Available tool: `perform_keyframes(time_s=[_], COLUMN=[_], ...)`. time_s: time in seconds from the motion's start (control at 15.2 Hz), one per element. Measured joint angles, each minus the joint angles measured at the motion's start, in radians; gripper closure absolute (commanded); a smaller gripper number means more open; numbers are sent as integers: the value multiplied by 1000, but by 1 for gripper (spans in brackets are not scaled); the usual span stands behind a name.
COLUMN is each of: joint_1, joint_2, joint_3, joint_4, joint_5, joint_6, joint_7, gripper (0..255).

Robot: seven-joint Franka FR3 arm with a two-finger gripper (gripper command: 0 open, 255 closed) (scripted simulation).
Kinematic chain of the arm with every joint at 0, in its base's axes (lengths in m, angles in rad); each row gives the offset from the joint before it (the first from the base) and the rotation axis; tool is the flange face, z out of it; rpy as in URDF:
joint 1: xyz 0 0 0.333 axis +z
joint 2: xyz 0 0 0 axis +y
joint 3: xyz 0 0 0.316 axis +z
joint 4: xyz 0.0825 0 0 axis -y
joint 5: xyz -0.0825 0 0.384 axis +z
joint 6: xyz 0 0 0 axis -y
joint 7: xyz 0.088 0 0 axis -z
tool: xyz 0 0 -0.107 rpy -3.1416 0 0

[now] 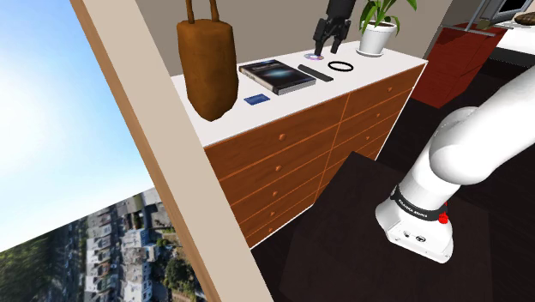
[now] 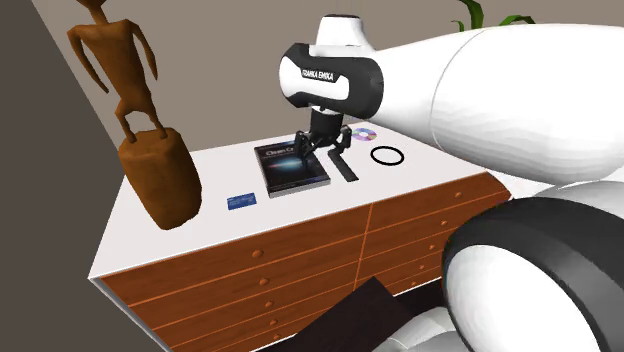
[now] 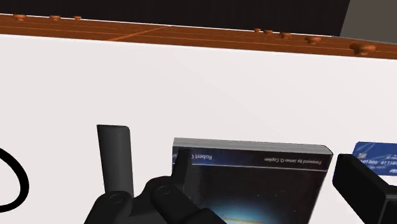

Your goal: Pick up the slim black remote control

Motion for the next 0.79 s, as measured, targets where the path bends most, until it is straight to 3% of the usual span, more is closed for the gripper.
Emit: perform_keyframes(time_s=[0.79], joint_1=[-69], joint_2=[416], joint_3=[-146], joint_4=[274], joint_5=[121], joint_6=[51], joint_7=[-169], gripper=[0])
